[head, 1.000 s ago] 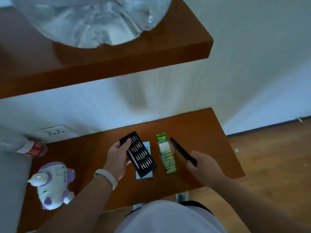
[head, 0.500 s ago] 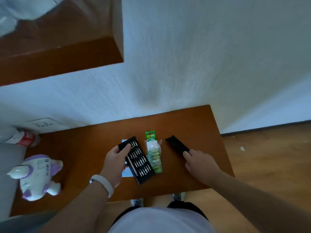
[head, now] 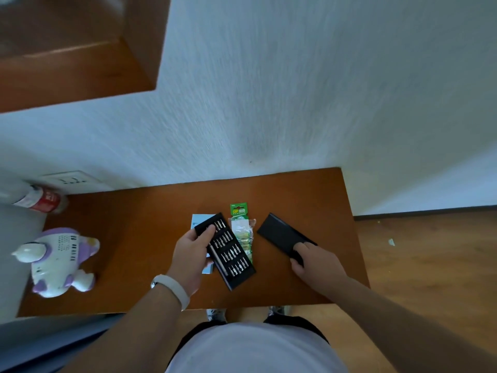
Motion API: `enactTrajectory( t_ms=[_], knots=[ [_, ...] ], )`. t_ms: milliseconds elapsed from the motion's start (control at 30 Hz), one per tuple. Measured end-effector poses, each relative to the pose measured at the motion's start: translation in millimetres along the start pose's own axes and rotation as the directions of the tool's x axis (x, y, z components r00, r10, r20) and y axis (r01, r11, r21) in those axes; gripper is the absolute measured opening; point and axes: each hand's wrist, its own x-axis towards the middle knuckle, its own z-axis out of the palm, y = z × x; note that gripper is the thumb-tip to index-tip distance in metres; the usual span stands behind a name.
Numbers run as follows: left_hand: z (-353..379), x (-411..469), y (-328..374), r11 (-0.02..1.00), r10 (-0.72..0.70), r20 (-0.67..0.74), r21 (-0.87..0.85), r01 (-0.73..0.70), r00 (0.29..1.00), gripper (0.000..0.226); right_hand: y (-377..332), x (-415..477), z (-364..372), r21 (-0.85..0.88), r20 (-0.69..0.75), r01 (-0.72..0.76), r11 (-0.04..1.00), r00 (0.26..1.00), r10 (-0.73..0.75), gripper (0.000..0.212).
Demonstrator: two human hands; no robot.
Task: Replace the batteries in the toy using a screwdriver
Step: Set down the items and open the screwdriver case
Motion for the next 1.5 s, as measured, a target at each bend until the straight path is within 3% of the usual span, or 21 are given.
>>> enactTrajectory(
  t_ms=[133,400,600,767,1000,1167,1267,1367,1500],
  knots=[
    [0,-5,9,0.998,0.010,0.025,-0.055,-0.008,1.000,0.017,-19,-4,-17,0.182,-0.051,-0.043,0.982,0.997,0.053,0.024],
    [-20,-21,35,0.984,0.077,0.159,-0.169,-0.050,0.984,0.021,-104,-15,-82,0.466,-0.159,0.099,0.879,0.987,-0.027,0.016],
    [-50,-37,59,0.975,0.141,0.250,-0.206,-0.089,0.958,0.024,-182,-16,-118,0.755,-0.104,0.064,0.652,0.994,0.022,0.006],
    [-89,-52,74,0.953,0.212,0.269,-0.270,-0.138,0.939,0.024,-236,-19,-127,0.824,-0.124,0.073,0.562,0.991,0.053,0.007],
    [-153,-70,67,0.912,0.394,0.261,-0.229,-0.340,0.881,0.027,-306,-26,-122,0.870,-0.201,0.120,0.477,0.972,0.121,0.008],
    [-190,-73,60,0.879,0.460,0.255,-0.268,-0.395,0.851,0.034,-351,-24,-107,0.861,-0.290,0.196,0.469,0.947,0.135,0.012],
    [-212,-72,62,0.851,0.506,0.238,-0.296,-0.434,0.829,0.035,-369,-22,-100,0.782,-0.367,0.273,0.560,0.928,0.060,0.021],
    [-235,-69,65,0.833,0.540,0.258,-0.303,-0.464,0.801,0.036,-380,-18,-101,0.491,-0.520,0.439,0.753,0.841,-0.151,0.020],
    [-261,-64,70,0.814,0.576,0.288,-0.291,-0.503,0.765,0.037,-396,-8,-103,0.158,-0.603,0.589,0.793,0.693,-0.395,0.022]
  ],
)
